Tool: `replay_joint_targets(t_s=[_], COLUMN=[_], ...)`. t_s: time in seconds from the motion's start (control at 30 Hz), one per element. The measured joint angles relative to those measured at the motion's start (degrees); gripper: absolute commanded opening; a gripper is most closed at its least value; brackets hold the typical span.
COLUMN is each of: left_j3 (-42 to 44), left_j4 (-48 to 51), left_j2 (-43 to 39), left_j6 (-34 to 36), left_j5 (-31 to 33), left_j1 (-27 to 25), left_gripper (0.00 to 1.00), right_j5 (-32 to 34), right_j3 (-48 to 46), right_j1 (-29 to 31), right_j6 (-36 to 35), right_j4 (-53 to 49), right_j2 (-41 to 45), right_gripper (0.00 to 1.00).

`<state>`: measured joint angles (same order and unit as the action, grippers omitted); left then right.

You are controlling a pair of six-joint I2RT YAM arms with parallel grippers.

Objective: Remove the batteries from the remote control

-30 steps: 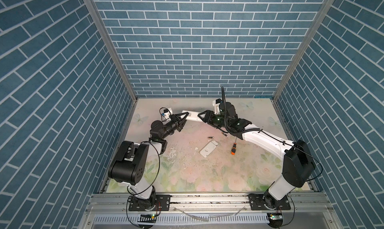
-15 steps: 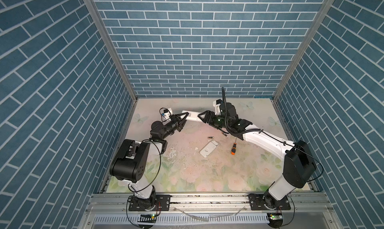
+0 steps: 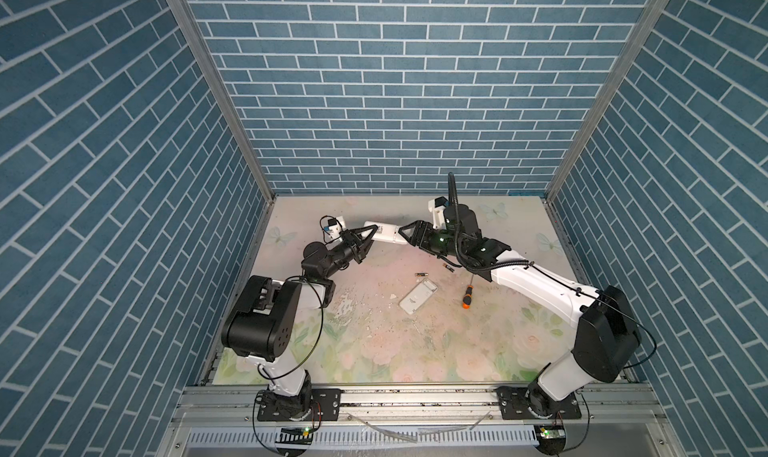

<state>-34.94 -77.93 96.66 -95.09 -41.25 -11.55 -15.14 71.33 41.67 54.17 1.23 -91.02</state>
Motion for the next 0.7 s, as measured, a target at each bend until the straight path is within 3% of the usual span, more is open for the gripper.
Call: replay_joint_targets(t_s=[0.23,0.7], left_j3=[0.57,0.59], left_j4=[0.02,0.00], left_j2=[0.00,0.00], left_j6=[0.02,0.52], left_j5=[0.00,-0.17], left_j1=[0.00,0.00], left_gripper=[0.00,0.00], right_j5=[-0.15,-0.79], right_j3=[-0.22,-1.29], right_j1=[-0.07,-0.15], right_j6=[0.07,2.08], right_j4=[0.07,1.62], right_j2=[-0.02,-0.85], right_gripper=[0.53,0.51])
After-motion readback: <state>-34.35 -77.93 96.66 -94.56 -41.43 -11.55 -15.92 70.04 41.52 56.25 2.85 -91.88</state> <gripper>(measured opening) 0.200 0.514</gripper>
